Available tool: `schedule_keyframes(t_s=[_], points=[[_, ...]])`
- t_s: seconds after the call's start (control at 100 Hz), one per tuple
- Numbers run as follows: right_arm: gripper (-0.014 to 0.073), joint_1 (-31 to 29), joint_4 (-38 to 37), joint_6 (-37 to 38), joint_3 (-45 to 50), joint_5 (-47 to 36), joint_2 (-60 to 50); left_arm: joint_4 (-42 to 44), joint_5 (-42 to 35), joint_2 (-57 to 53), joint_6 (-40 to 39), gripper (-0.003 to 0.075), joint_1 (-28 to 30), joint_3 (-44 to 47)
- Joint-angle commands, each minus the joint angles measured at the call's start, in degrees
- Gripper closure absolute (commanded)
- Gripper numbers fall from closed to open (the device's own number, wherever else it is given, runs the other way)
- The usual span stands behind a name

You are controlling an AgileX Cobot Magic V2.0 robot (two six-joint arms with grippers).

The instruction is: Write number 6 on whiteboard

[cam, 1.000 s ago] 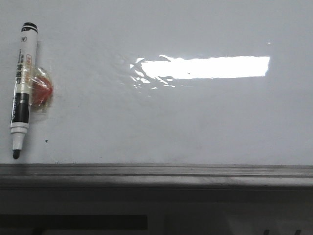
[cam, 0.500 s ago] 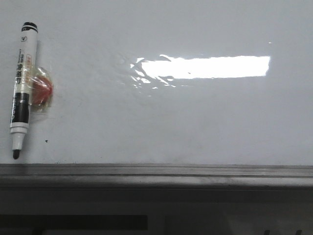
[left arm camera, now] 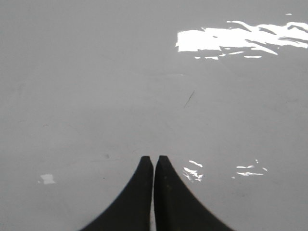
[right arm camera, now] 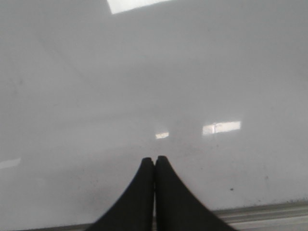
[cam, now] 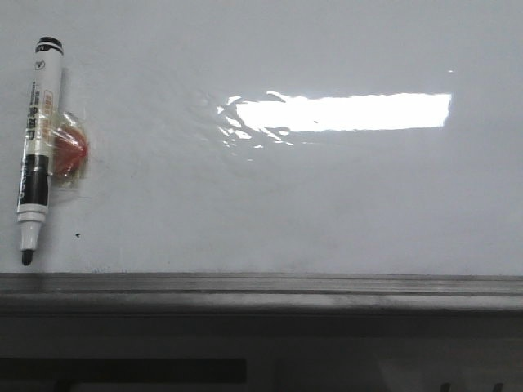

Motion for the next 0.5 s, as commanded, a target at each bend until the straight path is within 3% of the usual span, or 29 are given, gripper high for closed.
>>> schedule_keyframes(t_s=[0.0, 0.16, 0.21, 0.38, 0.49], points=[[0.0648, -0.2, 0.9, -0.2, -4.2, -3.6, 3.8, 0.0, -3.1, 2.9, 0.4, 0.0739, -0.3, -3.1], [0.0648, -0.2, 0.9, -0.2, -5.4, -4.1, 6.0, 0.3, -4.6, 3.5, 0.5, 0.0709, -0.3, -3.6], [0.0648, -0.2, 0.9, -0.2, -5.4, -3.7, 6.0, -0.5, -5.0, 3.5, 0.5, 0.0642, -0.3, -3.6], [0.0648, -0.2, 0.9, -0.2, -5.4, -3.7, 6.0, -4.7, -10.2, 3.5, 0.5, 0.0289, -0.3, -3.4], [0.0648, -0.2, 0.9, -0.2, -5.4, -3.7, 6.0, -7.5, -12.4, 3.5, 0.5, 0.0248, -0.3, -3.4]])
